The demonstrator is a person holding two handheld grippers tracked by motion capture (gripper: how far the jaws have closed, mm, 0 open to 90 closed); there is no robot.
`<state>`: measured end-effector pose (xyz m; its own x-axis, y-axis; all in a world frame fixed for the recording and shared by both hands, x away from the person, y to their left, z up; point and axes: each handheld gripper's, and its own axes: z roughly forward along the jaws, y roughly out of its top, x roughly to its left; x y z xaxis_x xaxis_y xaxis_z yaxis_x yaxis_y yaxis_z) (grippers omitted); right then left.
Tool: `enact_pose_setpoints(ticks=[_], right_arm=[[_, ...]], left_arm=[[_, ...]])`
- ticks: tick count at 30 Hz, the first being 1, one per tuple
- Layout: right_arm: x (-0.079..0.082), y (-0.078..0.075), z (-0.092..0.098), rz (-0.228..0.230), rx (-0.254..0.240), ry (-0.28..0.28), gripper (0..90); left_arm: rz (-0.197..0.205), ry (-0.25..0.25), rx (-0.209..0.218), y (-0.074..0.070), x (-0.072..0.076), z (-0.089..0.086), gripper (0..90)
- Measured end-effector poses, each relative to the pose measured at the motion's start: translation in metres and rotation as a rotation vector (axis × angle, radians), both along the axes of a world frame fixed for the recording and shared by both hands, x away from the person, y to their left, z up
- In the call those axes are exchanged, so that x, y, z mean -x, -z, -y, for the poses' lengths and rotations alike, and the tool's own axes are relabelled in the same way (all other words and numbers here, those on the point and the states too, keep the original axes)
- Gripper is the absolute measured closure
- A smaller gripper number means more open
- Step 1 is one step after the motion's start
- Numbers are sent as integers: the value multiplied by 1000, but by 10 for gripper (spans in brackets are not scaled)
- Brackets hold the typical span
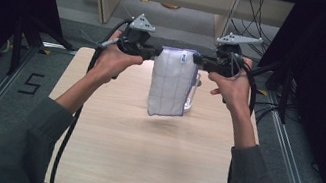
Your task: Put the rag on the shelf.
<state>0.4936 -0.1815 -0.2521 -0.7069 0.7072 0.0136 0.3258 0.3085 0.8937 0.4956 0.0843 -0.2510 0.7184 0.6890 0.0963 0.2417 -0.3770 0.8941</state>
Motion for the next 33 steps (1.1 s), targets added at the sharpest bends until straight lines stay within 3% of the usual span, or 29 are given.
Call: enact_pose_setpoints(ticks=[7,17,19,22,25,27,29,33], right_arm=[[-15,-16,1,11,-13,25,871],[-41,-29,2,23,-22,82,871],[-48,-32,-1,11,-27,102,871],[-58,-33,-3,41,-8,117,870],[-77,-26,-6,35,16,178,870],[-88,-21,-8,15,29,201,870],[-97,-16,-10,8,43,231,870],[-114,-5,-11,-7,37,253,869]], left_arm=[[14,-22,-36,-18,-17,6,884],[47,-123,7,-28,-47,18,884],[48,-141,26,-27,-55,21,883],[40,-165,45,-23,-68,23,883],[35,-171,49,-18,-79,25,882],[29,-178,75,-13,-87,28,881],[33,-185,60,-8,-95,30,881],[19,-190,67,3,-108,33,881]])
